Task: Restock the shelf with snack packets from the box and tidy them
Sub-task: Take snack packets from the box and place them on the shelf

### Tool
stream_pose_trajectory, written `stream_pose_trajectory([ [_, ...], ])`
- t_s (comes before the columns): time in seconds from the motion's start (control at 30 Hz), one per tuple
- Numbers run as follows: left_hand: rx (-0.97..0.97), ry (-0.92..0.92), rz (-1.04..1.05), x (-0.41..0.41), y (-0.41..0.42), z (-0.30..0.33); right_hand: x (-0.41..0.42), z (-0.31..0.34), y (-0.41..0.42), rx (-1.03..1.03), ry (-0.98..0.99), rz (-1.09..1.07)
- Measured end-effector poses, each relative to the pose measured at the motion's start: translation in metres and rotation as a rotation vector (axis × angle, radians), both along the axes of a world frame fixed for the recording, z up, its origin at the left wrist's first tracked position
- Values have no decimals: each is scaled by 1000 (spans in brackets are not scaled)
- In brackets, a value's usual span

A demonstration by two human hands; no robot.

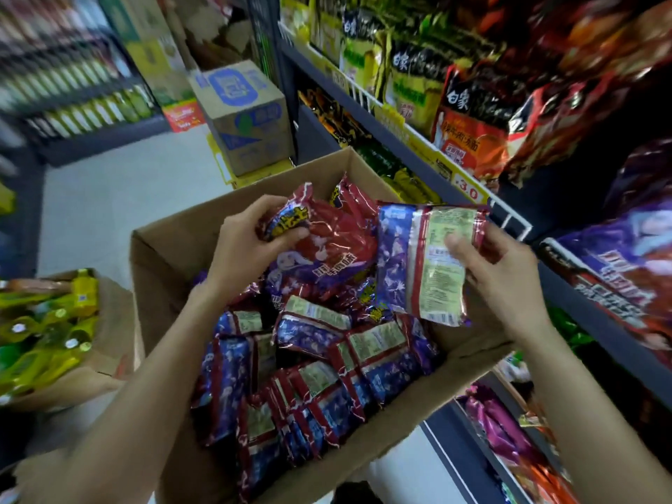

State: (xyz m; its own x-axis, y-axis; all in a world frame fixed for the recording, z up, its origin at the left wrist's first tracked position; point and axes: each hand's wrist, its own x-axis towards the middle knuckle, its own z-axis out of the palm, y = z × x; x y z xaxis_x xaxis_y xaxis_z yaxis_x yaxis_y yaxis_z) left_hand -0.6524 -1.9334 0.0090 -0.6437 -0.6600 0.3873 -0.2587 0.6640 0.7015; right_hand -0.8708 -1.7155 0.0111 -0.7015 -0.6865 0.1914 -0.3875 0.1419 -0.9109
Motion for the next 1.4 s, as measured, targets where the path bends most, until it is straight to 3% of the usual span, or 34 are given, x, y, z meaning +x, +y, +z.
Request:
stream_pose_trajectory([
  [0.17, -15, 103, -100, -35, 58, 35, -8, 39, 79, -110, 51, -146],
  [0.57, -83, 125, -544, -180, 241, 91, -39, 109, 332, -300, 171, -662],
  [0.67, -246, 74, -611, -223, 287, 99, -47, 106, 373, -279, 150, -755],
  [0.83, -601, -139, -701, -286, 340, 119, -64, 95, 409, -259, 71, -804],
  [1.0, -732, -393, -867, -335, 363, 119, -85, 87, 424, -247, 60, -843],
  [1.2, -911, -298, -913, -360, 372, 92, -98, 74, 427, -234, 25, -814],
  [1.3, -843, -145, -934, -342, 374, 61, -100, 71, 427, -224, 38, -815],
  [1.4, -787, -150, -1026, -317, 368, 28, -99, 71, 428, -197, 79, -844],
])
